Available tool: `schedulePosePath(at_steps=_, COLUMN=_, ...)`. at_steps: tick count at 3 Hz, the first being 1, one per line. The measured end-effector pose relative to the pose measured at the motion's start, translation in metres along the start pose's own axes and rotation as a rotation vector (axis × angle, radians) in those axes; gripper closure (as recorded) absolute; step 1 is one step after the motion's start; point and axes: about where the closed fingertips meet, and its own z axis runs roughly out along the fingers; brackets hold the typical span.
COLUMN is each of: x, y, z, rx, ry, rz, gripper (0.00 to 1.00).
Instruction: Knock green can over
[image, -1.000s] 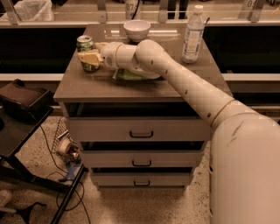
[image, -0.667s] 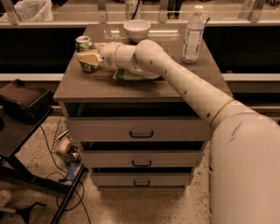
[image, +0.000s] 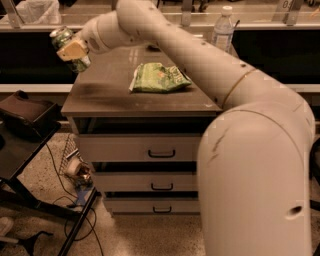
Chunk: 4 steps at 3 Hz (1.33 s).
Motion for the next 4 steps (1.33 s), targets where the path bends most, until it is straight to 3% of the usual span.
schedulePosePath(at_steps=1, x=0.001, y=0.006, z=0.010, rx=0.012, ry=0.243, rz=-0.062, gripper=1.00)
schedulePosePath(at_steps=2, x=0.031, y=-0.019, z=0.000, rx=0.084, ry=0.453, rz=-0.088, gripper=1.00)
schedulePosePath(at_steps=3, x=0.063, y=-0.063, z=-0.028, rx=0.187, ry=0.661, rz=-0.107, gripper=1.00)
schedulePosePath(at_steps=4, x=0.077, y=-0.082, z=-0.044, rx=0.234, ry=0.776, rz=-0.134, gripper=1.00)
